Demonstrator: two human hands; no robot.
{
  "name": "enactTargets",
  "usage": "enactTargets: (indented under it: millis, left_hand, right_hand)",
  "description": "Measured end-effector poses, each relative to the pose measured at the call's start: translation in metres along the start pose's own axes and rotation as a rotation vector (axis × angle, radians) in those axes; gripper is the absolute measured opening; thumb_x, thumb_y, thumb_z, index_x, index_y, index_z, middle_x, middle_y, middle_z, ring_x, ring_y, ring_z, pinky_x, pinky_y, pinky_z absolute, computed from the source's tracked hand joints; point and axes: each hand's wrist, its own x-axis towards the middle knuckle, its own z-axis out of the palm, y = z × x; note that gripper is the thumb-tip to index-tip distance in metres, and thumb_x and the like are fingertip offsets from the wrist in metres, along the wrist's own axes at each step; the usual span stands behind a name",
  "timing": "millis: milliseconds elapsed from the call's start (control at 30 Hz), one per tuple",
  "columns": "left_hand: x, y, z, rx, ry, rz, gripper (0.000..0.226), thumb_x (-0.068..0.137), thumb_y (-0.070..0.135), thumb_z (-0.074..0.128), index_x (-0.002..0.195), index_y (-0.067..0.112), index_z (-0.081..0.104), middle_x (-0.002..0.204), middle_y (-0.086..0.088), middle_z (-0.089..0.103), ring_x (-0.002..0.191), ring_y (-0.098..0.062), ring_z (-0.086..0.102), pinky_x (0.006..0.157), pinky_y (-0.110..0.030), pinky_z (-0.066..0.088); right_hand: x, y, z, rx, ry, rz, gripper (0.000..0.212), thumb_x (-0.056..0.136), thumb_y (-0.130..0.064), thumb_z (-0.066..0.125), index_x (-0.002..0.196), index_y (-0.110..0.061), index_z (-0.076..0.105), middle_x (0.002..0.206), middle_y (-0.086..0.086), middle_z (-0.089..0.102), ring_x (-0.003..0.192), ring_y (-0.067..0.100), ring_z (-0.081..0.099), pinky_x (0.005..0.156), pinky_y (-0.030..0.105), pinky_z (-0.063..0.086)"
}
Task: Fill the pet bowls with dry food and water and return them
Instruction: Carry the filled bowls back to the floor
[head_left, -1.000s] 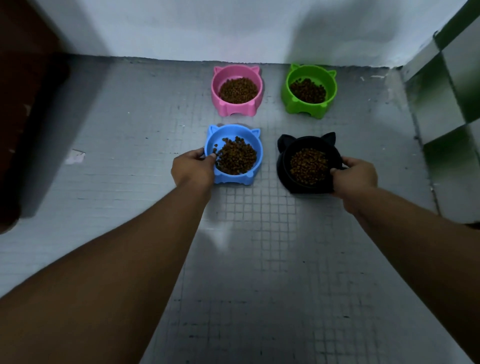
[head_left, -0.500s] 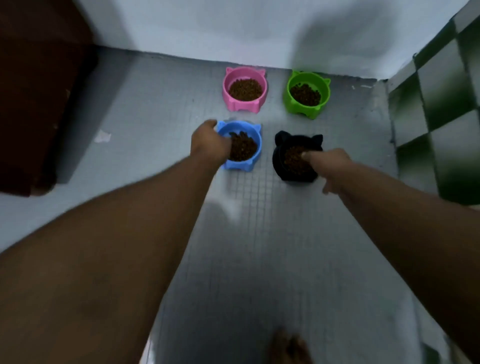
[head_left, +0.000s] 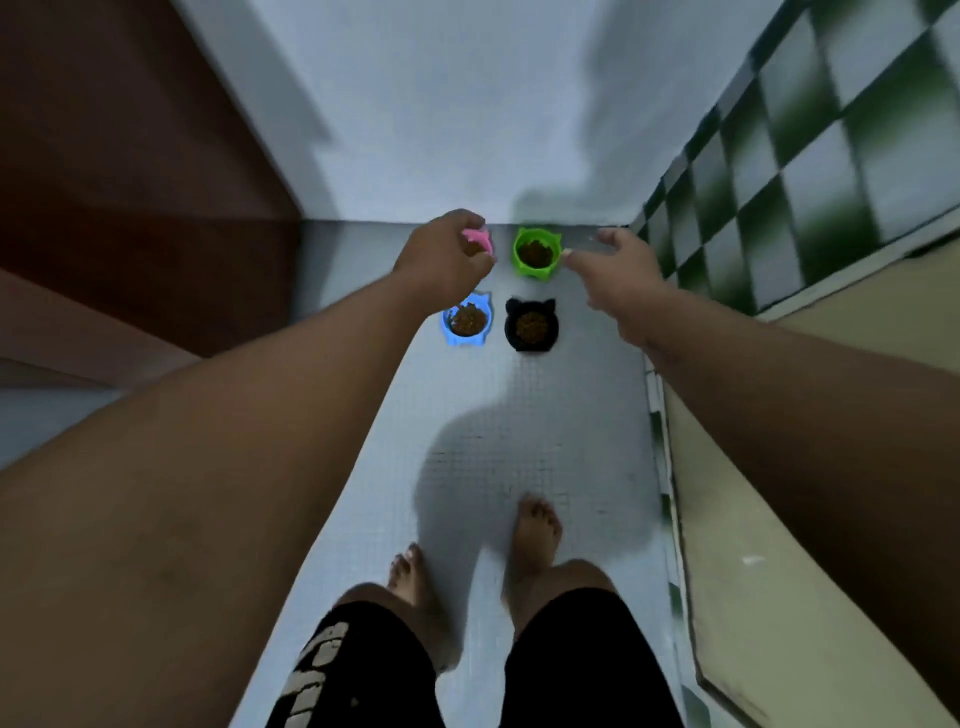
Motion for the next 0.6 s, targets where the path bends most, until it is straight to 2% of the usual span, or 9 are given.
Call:
enactTargets:
  millis: [100, 200, 300, 400, 600]
  left_hand:
    - [-0.042, 0.051, -0.039, 0.002, -0.027, 0.048, 0.051, 0.092, 0.028, 0.071, 0.140, 0.023, 0.056, 0.114, -0.001, 0.061, 0.096, -0.014, 0.059, 0.082, -0.019, 0.044]
    - [-0.081, 0.089, -0.062, 0.039, -0.039, 0.130, 0.051, 0.093, 0.032, 0.071, 0.140, 0.024, 0.055, 0.131, -0.008, 0.061, 0.107, -0.018, 0.061, 0.089, -0.023, 0.045]
    - [-0.123, 0.114, -0.073, 0.028, -0.029, 0.180, 0.050, 0.093, 0.034, 0.071, 0.140, 0.024, 0.056, 0.131, -0.008, 0.061, 0.109, -0.017, 0.060, 0.093, -0.025, 0.046]
    - [-0.168, 0.130, -0.075, -0.012, -0.024, 0.202, 0.050, 0.092, 0.034, 0.071, 0.139, 0.024, 0.056, 0.128, -0.007, 0.061, 0.114, -0.021, 0.061, 0.101, -0.035, 0.050]
    - [-0.269, 0.153, -0.048, -0.059, -0.030, 0.239, 0.047, 0.092, 0.036, 0.071, 0.137, 0.027, 0.057, 0.124, -0.002, 0.060, 0.103, -0.015, 0.062, 0.087, -0.028, 0.052]
  right_hand:
    - [-0.060, -0.032, -0.031, 0.038, 0.029, -0.040, 0.065, 0.083, -0.035, 0.073, 0.140, -0.019, 0.048, 0.133, 0.004, 0.053, 0.115, 0.022, 0.057, 0.098, 0.043, 0.054]
    - [-0.111, -0.049, -0.054, 0.086, 0.058, -0.080, 0.067, 0.082, -0.035, 0.072, 0.143, -0.021, 0.045, 0.133, 0.006, 0.056, 0.114, 0.021, 0.059, 0.098, 0.044, 0.053]
    - [-0.156, -0.054, -0.075, 0.122, 0.082, -0.110, 0.064, 0.086, -0.034, 0.071, 0.143, -0.023, 0.044, 0.135, 0.008, 0.052, 0.116, 0.021, 0.056, 0.100, 0.045, 0.052]
    - [-0.198, -0.045, -0.096, 0.144, 0.111, -0.154, 0.063, 0.086, -0.035, 0.071, 0.142, -0.024, 0.046, 0.135, 0.006, 0.051, 0.115, 0.020, 0.056, 0.099, 0.045, 0.053]
    - [-0.288, -0.003, -0.142, 0.178, 0.131, -0.181, 0.066, 0.084, -0.038, 0.072, 0.143, -0.025, 0.045, 0.131, 0.006, 0.054, 0.113, 0.021, 0.059, 0.099, 0.046, 0.053]
